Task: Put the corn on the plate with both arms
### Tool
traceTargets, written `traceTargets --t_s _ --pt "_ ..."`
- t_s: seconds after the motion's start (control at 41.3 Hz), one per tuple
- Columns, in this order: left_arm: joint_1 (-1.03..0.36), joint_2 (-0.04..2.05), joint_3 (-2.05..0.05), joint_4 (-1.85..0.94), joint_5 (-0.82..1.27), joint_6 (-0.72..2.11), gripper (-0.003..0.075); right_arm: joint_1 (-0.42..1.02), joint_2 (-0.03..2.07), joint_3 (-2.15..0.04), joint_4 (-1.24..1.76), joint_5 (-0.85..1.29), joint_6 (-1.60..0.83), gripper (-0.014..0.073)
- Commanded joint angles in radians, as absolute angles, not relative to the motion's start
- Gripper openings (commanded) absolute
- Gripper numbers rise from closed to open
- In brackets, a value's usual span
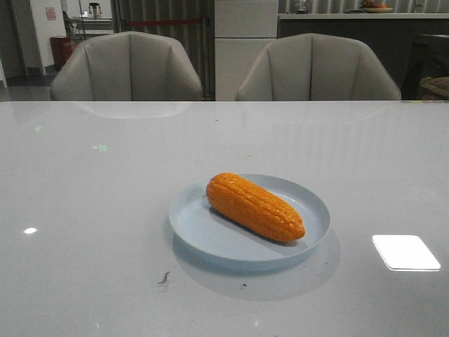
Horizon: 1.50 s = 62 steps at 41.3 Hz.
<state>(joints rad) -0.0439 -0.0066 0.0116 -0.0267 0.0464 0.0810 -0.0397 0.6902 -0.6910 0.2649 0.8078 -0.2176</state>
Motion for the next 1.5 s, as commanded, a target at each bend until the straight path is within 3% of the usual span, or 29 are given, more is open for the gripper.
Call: traceTargets --t_s 0.0,0.412,0.557,0.775,1.187,1.478 --pt "-0.042 -0.022 0.047 -0.026 -0.047 0.069 0.0094 -0.037 0.688 -0.717 0.283 0.752 -0.227 0.0582" --pt "-0.042 -0.022 0.047 -0.026 -0.047 0.069 0.0094 -0.032 0.602 -0.716 0.221 0.737 -0.227 0.0546" --pt "-0.042 -0.022 0.047 -0.026 -0.047 0.069 0.0094 -0.032 0.551 -0.715 0.225 0.732 -0.227 0.0388" --pt "-0.042 -0.022 0.047 -0.026 -0.047 0.069 0.0094 -0.001 0.439 -0.627 0.225 0.66 -0.227 0.0041" --pt "-0.042 -0.022 0.047 -0.026 -0.047 0.069 0.0094 0.097 0.193 -0.35 0.219 0.148 -0.122 0.0057" --pt "-0.042 -0.022 0.047 -0.026 -0.047 0.069 0.0094 0.097 0.026 -0.108 0.092 0.0 0.13 0.0057"
